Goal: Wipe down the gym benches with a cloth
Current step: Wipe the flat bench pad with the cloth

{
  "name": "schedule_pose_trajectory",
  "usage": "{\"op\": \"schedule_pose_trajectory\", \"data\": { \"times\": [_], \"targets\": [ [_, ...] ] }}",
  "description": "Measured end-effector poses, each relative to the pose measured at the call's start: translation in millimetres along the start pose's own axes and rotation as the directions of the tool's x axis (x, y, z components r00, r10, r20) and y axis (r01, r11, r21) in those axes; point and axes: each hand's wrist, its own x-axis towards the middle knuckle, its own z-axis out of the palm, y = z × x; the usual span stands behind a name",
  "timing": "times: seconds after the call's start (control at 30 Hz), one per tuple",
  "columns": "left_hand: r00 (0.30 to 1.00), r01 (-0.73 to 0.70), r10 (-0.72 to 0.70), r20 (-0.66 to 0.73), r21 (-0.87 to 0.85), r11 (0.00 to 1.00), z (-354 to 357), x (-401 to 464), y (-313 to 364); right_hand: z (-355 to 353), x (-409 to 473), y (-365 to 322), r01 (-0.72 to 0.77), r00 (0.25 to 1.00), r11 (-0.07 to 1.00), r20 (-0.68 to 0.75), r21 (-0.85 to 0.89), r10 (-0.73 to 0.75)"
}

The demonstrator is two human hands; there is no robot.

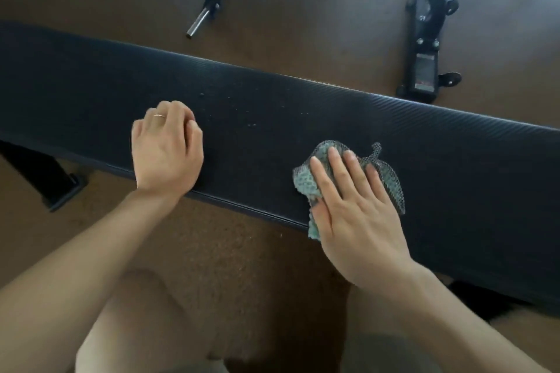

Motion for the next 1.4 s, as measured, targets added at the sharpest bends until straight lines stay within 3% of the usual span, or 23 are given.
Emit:
{"op": "schedule_pose_trajectory", "data": {
  "times": [0.17, 0.23, 0.47, 0.73, 0.9, 1.17, 1.3, 1.4],
  "targets": [
    [0.992, -0.101, 0.107, 0.074, -0.086, 0.991, 6.9, -0.4, -12.9, 5.0, 25.0, -74.1, -0.007, 1.000, 0.999, 0.015, 0.033, 0.006],
    [0.994, -0.070, 0.076, 0.079, -0.079, 0.994, 4.8, -1.2, -17.3, -0.9, 53.1, -79.3, -0.020, 0.998, 0.999, 0.052, 0.039, 0.018],
    [0.993, -0.034, 0.052, 0.107, -0.163, 0.986, 7.4, 0.8, -18.5, -13.5, 162.9, -71.7, -0.317, 0.948, 0.944, 0.054, 0.090, 0.313],
    [0.983, -0.083, 0.105, 0.153, -0.146, 0.986, 6.9, 1.0, -20.5, -0.5, 46.5, -130.0, -0.183, 0.980, 0.982, 0.083, 0.035, 0.180],
    [0.980, -0.080, 0.100, 0.175, -0.117, 0.990, 6.7, 1.1, -20.5, -8.6, 90.7, -107.1, -0.140, 0.988, 0.987, 0.073, 0.077, 0.135],
    [0.976, -0.060, 0.073, 0.204, -0.070, 0.996, 8.6, 5.2, -17.2, -13.5, 219.7, -72.9, -0.215, 0.975, 0.974, -0.036, 0.064, 0.218],
    [0.976, -0.051, 0.066, 0.208, -0.073, 0.996, 8.6, 4.2, -17.7, -15.1, 227.9, -55.3, -0.250, 0.963, 0.965, -0.083, 0.078, 0.256],
    [0.977, -0.039, 0.056, 0.204, -0.087, 0.995, 8.4, 4.0, -17.7, -24.5, 201.8, -4.4, -0.383, 0.919, 0.923, -0.089, 0.019, 0.384]
  ]
}}
